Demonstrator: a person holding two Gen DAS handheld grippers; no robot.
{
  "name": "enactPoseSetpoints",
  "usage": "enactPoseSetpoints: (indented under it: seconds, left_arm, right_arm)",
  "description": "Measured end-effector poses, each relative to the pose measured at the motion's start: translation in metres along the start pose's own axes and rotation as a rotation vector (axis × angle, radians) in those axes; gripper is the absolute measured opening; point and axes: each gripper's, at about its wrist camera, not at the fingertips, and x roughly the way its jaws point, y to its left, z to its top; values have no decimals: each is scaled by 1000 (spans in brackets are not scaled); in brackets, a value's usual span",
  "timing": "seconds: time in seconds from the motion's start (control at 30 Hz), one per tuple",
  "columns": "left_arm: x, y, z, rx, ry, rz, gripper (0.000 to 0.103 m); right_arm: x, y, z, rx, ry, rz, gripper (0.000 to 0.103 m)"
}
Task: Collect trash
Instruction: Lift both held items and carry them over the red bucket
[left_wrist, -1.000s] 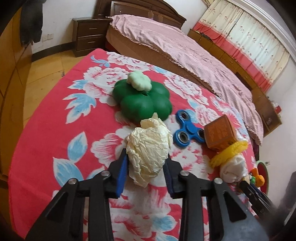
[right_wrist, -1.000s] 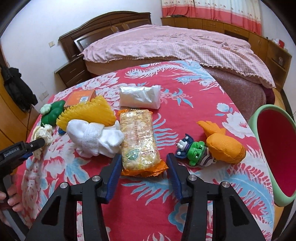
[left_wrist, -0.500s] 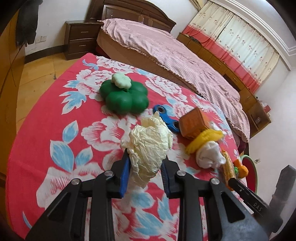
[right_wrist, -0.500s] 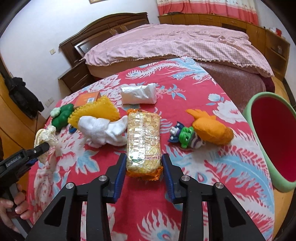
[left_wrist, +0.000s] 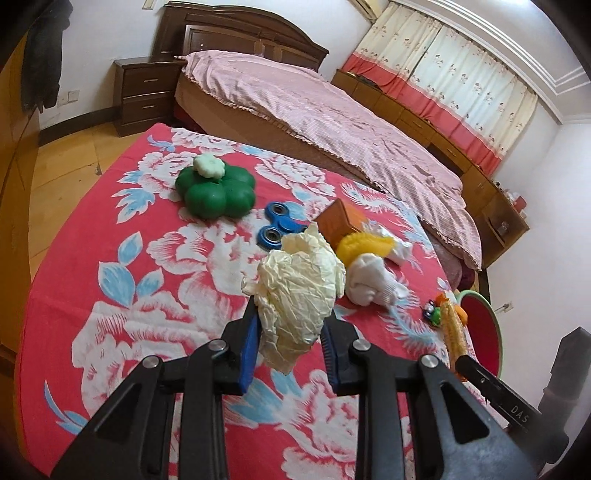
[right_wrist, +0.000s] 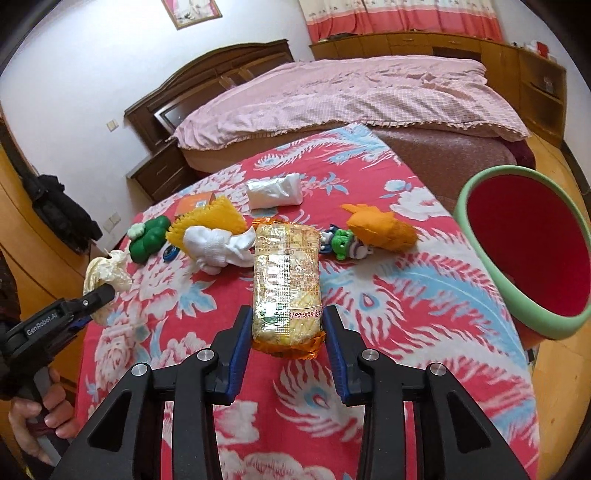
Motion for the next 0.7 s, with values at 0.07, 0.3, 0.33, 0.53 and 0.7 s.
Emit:
enactPoseSetpoints:
  seconds: [0.07,0.3,0.33,0.53,0.7]
  left_arm:
    - [-4,-3,-3,2,-1,-8,30]
    - [-16,-16,-10,21,-10,-32,30]
    - [-18,-18,-11,25,-12,-35,30]
    - [-28,-28,-16,37,-19,-62,30]
    - [-36,-37,-19,50,-23,-82,30]
  right_arm:
    - [-7,-3,-2,9,-10,3,39]
    - [-30,-10,-8,33,-49,17,39]
    - [-34,-11,-9,36,-55,19,39]
    - [-50,-15,-11,47,-86,28,39]
    - [-61,-17,-12,52,-115,34,39]
